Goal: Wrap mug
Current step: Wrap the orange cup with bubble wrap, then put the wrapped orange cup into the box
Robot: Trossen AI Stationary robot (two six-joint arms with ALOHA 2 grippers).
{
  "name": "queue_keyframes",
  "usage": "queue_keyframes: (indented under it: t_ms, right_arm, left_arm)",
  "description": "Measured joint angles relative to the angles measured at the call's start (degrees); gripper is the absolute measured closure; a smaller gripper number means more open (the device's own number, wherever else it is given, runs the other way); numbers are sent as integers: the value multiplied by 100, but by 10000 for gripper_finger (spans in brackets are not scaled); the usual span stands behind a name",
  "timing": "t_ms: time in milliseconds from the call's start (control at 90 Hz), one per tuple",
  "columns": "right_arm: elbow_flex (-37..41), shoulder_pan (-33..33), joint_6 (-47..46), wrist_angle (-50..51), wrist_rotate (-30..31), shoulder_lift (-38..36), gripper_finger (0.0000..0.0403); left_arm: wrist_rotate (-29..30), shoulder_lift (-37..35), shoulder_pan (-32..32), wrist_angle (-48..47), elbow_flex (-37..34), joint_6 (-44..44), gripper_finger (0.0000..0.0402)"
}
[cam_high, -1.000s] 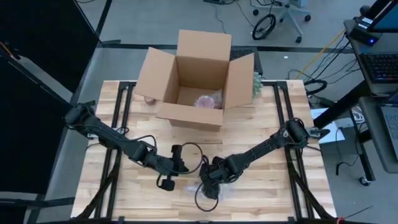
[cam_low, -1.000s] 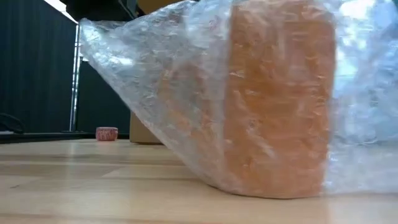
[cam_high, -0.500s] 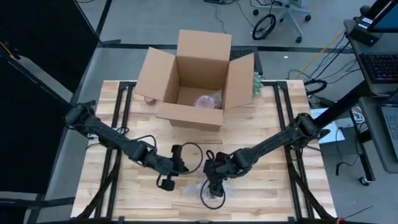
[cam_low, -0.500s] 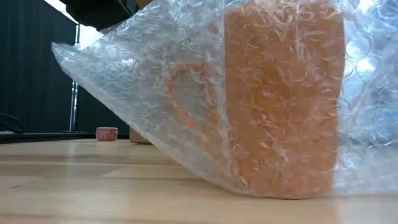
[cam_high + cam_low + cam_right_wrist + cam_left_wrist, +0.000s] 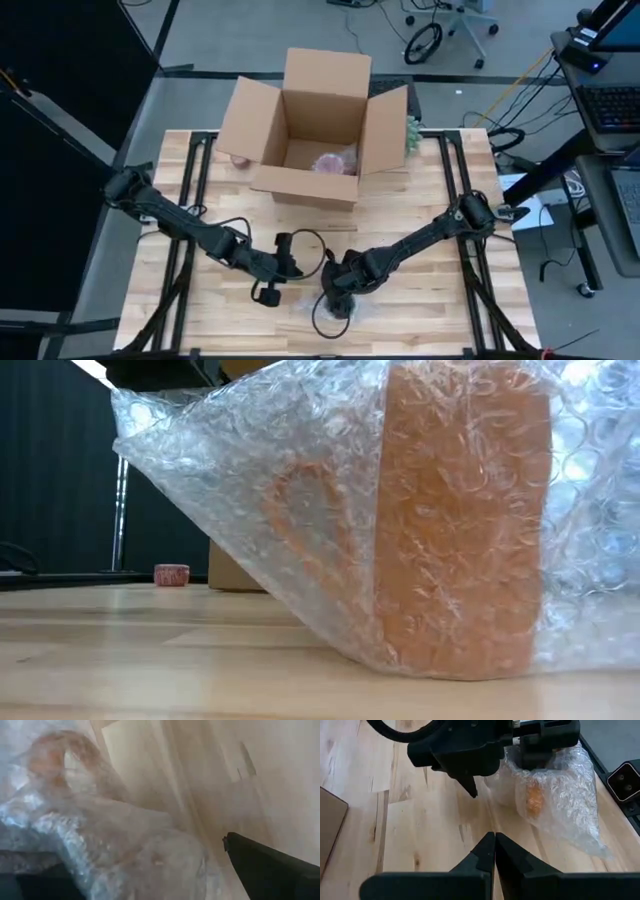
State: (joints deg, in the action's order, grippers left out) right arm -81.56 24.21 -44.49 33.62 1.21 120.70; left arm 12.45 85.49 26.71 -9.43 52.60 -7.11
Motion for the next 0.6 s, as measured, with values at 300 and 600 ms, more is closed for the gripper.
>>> queue_keyframes:
  t_ms: [300, 600]
  right_arm:
    - [2, 38, 18, -206, -6, -22, 331]
    - [142, 398, 258, -51, 690, -742, 371]
  left_arm:
    - [0, 0, 1, -2, 0, 0, 402]
    - [4, 0, 31, -19, 0, 0, 402]
